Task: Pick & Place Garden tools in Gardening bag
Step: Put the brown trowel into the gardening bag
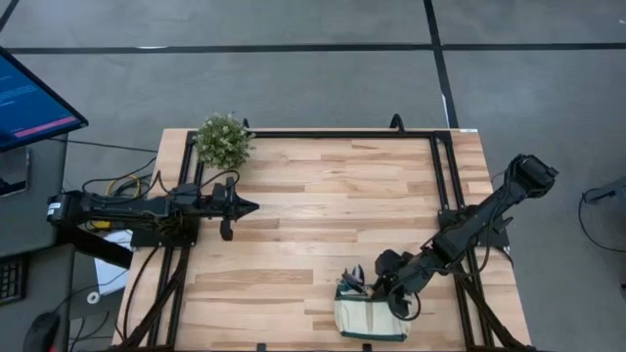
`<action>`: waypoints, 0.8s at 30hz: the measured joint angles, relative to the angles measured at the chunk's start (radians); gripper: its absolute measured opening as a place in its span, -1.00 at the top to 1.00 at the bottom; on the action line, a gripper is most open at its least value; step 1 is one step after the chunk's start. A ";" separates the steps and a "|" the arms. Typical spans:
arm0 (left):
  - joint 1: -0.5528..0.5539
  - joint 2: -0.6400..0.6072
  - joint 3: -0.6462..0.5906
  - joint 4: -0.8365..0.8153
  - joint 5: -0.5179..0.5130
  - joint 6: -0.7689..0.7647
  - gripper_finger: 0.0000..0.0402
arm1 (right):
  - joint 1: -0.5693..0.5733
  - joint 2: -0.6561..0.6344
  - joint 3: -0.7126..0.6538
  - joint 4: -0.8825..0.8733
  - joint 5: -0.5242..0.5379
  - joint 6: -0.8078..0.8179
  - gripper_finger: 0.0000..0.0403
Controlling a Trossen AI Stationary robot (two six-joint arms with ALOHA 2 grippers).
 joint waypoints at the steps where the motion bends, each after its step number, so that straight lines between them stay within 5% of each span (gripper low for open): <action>1: 0.000 0.000 0.000 0.000 0.000 0.000 0.91 | 0.000 0.000 0.000 0.000 0.000 0.001 0.74; 13: 0.000 0.000 0.000 0.016 0.000 -0.021 0.91 | -0.019 0.000 0.000 0.000 0.003 0.008 0.74; 24: -0.001 0.000 0.000 0.282 -0.001 -0.473 0.91 | -0.019 0.000 0.000 0.001 0.003 0.012 0.74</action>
